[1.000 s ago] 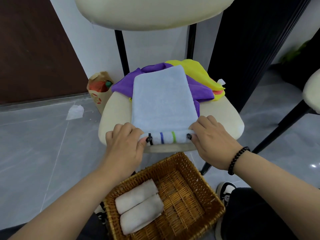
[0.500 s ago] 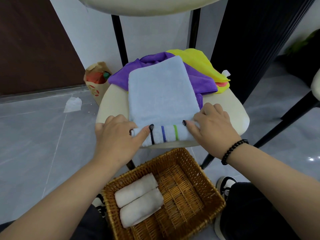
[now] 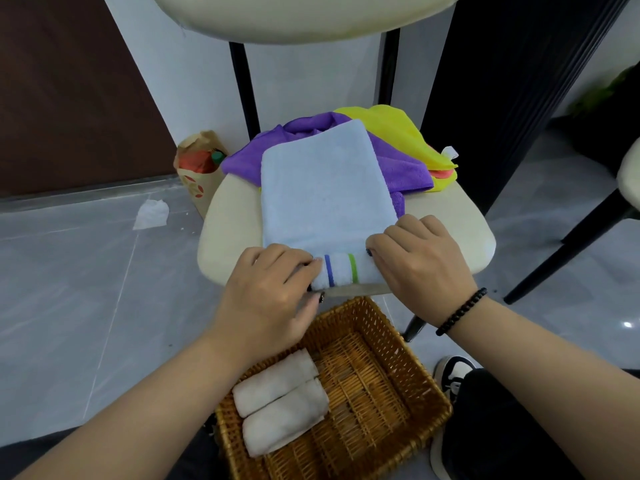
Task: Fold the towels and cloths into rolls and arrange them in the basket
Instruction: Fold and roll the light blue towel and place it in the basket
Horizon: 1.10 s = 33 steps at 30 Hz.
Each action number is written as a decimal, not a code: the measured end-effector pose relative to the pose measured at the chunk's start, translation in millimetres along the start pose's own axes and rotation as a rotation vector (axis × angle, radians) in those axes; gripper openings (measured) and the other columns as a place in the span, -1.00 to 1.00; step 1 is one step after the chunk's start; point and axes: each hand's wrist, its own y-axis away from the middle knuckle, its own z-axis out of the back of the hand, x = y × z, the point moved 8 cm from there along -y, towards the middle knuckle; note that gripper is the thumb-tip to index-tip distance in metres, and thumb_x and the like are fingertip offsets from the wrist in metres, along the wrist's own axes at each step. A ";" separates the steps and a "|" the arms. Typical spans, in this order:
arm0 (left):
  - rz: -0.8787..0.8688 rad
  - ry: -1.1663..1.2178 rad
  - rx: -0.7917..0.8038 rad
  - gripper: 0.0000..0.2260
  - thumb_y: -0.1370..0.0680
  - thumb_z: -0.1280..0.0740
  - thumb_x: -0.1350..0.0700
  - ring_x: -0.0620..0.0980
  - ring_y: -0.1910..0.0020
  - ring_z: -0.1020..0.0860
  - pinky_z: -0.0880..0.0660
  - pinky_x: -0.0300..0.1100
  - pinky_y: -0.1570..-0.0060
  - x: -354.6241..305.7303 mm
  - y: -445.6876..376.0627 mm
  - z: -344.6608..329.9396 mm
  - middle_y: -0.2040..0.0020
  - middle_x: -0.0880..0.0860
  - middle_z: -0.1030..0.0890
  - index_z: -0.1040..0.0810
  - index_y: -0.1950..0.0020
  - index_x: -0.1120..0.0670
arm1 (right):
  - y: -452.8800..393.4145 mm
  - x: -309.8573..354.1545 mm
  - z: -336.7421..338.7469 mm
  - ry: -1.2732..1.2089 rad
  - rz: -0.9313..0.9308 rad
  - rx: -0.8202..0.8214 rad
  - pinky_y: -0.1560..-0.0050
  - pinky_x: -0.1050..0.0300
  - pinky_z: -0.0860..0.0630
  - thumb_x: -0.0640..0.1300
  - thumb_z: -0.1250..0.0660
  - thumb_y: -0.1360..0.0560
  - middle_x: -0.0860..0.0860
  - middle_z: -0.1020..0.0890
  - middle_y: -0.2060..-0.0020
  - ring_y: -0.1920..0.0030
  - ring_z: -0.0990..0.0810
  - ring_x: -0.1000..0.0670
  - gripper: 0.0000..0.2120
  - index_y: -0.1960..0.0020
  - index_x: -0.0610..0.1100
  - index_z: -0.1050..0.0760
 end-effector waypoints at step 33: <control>0.334 0.234 0.101 -0.73 -0.57 -0.10 -0.01 0.00 0.07 -0.45 -0.21 -0.13 0.08 41.8 -3.4 -11.7 0.10 -0.10 -0.48 -0.50 -0.11 0.06 | 10.1 -24.3 -32.5 -0.526 -0.247 0.461 -0.03 0.08 -0.32 0.04 -0.03 -0.55 -0.03 -0.55 0.06 0.05 -0.36 -0.04 -0.63 -0.12 -0.14 -0.49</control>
